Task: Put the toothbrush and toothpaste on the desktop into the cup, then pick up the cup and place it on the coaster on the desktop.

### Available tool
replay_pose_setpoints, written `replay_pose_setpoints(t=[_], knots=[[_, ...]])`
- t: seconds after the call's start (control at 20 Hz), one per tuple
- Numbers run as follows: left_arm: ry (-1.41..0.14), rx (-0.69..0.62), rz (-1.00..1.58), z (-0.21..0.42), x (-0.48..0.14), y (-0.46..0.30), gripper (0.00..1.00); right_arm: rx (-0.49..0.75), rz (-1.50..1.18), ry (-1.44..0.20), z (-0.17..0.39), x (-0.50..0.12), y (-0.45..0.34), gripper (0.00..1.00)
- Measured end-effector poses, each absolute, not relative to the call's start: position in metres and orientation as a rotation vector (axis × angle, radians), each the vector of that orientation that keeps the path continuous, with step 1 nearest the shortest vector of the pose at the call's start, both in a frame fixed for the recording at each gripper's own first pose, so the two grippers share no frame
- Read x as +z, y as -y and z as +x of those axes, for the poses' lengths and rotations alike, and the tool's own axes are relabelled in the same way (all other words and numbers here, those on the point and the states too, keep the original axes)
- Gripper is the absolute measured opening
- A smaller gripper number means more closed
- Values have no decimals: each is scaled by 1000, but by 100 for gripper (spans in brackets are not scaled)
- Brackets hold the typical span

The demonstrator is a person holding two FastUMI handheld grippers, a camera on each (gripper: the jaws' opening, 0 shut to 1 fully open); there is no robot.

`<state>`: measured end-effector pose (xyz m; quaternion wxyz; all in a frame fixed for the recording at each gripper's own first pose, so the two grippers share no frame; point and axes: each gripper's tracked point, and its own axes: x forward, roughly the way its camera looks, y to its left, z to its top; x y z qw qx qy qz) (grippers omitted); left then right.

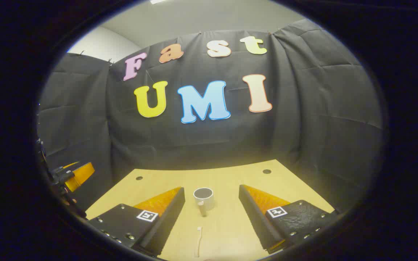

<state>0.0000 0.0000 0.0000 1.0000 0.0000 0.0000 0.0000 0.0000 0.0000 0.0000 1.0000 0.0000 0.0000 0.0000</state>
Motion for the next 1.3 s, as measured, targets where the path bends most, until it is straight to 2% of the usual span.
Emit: replay_pose_setpoints(t=[0.05,0.15,0.2,0.25,0.3,0.5,0.55,0.6,0.85,0.9,0.95,1.0,1.05,1.2,1.25,1.3], knots=[[-2,-2,3,4,0,1,96,0,-8,-5,2,-2,0,93],[-6,-4,6,10,-1,3,99,2,-18,-17,6,-5,-1,93],[-6,-3,6,11,-2,3,96,3,-17,-24,8,-7,-2,93],[-4,0,7,13,-2,3,99,3,-17,-33,10,-9,-2,93],[-5,1,7,14,-2,3,93,6,-17,-42,13,-12,-3,93],[-11,4,9,16,-5,4,93,13,-30,-58,19,-15,-7,93],[-13,6,12,18,-6,4,96,12,-34,-59,18,-17,-6,93],[-16,7,13,18,-8,2,93,13,-35,-63,18,-18,-6,93],[-23,5,12,20,-11,3,93,7,-48,-58,19,-18,-6,93],[-22,5,15,20,-11,3,96,7,-49,-59,20,-18,-6,93],[-22,2,17,20,-12,4,93,6,-49,-61,19,-19,-6,93],[-24,0,16,20,-12,4,93,3,-49,-64,20,-19,-5,87],[-26,-2,14,19,-12,5,93,0,-49,-69,19,-20,-5,93],[-28,-6,21,20,-13,5,93,-2,-48,-93,18,-23,-5,93],[-29,-6,23,20,-14,4,93,-1,-48,-110,18,-25,-5,87],[-29,-6,24,18,-14,3,93,3,-48,-134,19,-28,-6,93]])
